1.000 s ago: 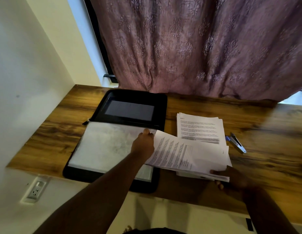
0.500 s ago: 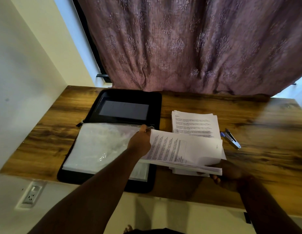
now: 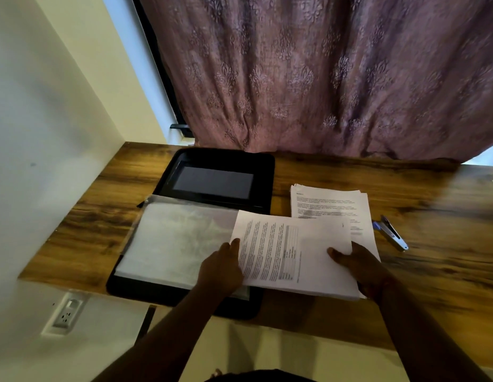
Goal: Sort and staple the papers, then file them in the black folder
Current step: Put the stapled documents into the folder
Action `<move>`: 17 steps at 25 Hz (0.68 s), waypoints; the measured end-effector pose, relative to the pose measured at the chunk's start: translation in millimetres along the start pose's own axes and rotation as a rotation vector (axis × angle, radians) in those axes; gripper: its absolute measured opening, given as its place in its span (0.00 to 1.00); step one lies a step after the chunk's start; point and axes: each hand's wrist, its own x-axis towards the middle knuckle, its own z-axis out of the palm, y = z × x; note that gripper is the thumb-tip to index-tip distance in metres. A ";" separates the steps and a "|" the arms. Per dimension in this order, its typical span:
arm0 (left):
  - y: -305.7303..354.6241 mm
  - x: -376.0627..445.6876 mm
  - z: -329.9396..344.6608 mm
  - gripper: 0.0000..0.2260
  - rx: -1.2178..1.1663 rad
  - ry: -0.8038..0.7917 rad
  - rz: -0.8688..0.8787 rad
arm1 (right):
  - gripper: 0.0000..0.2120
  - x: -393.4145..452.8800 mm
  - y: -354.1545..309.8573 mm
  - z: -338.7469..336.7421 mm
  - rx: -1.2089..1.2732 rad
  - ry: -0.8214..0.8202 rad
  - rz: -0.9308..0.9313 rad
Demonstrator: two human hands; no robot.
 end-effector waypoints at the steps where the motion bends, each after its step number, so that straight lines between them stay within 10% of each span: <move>1: -1.6 -7.8 3.1 0.25 0.006 0.012 0.003 | 0.14 3.4 -2.3 3.4 -0.004 -0.008 -0.011; 10: 22.0 -36.1 20.7 0.14 -0.048 0.068 -0.025 | 0.13 14.9 -6.1 50.8 0.072 -0.168 0.110; 17: 26.5 -47.9 31.7 0.10 -0.039 0.131 -0.026 | 0.10 10.4 1.0 49.0 -0.216 0.125 0.020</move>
